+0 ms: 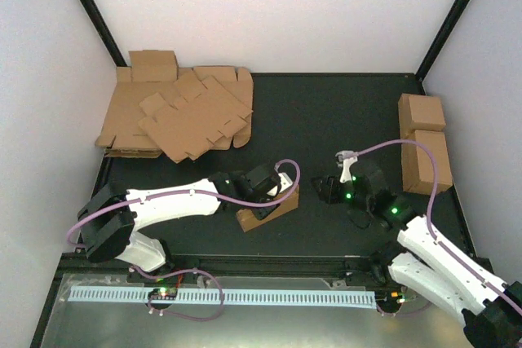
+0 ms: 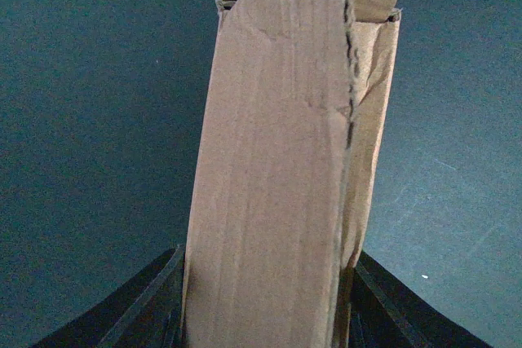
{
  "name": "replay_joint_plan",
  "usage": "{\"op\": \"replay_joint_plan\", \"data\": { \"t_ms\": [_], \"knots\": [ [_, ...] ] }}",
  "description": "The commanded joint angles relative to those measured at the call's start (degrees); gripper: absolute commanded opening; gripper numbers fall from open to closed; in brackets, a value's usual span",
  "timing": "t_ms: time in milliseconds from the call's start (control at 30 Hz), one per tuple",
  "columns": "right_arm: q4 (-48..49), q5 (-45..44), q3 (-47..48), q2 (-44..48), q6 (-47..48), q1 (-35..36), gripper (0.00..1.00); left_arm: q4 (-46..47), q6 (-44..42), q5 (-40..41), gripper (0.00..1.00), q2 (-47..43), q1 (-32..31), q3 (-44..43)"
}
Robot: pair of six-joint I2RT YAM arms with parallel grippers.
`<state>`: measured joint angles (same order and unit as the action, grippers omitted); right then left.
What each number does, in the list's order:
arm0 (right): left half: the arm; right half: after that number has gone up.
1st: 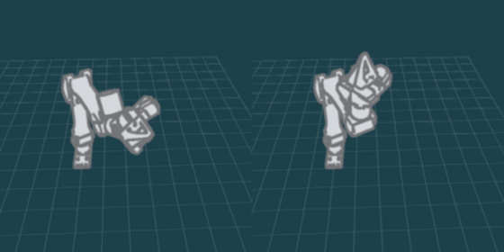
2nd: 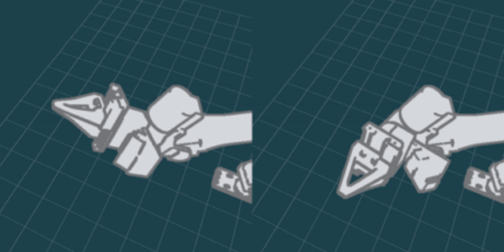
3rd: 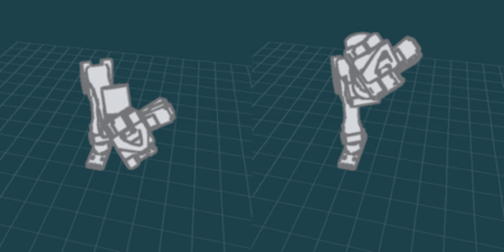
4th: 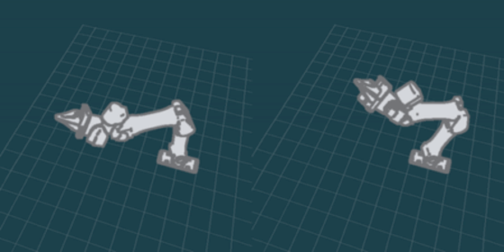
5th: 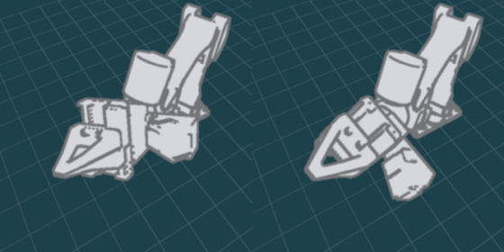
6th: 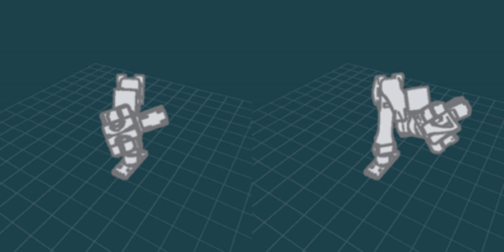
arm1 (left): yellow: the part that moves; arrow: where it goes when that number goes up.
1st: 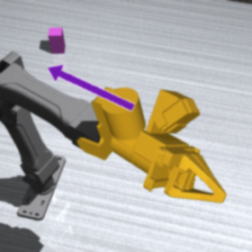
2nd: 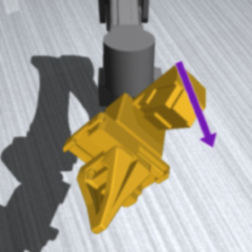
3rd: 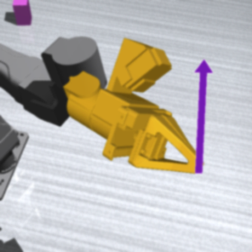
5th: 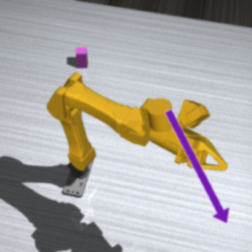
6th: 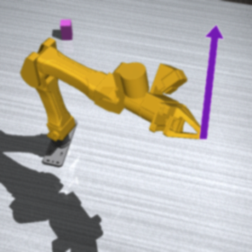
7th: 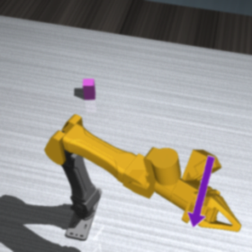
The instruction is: Fold the paper box
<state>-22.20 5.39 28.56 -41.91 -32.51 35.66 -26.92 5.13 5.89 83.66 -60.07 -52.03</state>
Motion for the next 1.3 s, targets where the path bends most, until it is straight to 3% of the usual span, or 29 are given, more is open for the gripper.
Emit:
{"op": "replay_joint_plan", "data": {
  "t_ms": [0,133,233,333,400,533,800,1267],
  "knots": [
    [-3.19,6.75,6.29,-2.67,-6.93,-2.58,0.56,-3.86,-0.52,-0.49,0.50,1.69,0.31,1.49],
    [-9.16,3.86,11.78,-5.26,-10.67,-3.57,0.54,-3.77,-0.47,-0.49,0.50,1.51,0.31,1.46],
    [-9.87,6.17,12.76,-5.89,-11.01,-4.62,0.51,-3.71,-0.38,-0.52,0.50,1.51,0.31,1.54],
    [-7.03,11.51,11.52,-5.82,-14.13,-5.29,0.42,-3.67,-0.36,-0.44,0.50,1.46,0.22,1.56],
    [-3.91,14.59,9.77,-5.73,-17.56,-5.42,0.32,-3.67,-0.29,-0.37,0.50,1.43,0.22,1.72],
    [2.07,19.45,7.31,-6.34,-23.64,-5.43,0.02,-3.59,-0.21,-0.27,0.50,1.37,0.22,1.83],
    [7.57,26.62,5.40,-9.91,-28.11,-5.38,0.02,-3.39,-0.20,-0.27,0.50,1.32,0.13,1.79],
    [13.46,24.59,6.83,-19.39,-28.91,-5.43,0.02,-3.40,-0.03,0.03,0.50,1.41,-0.18,1.71]
  ]
}}
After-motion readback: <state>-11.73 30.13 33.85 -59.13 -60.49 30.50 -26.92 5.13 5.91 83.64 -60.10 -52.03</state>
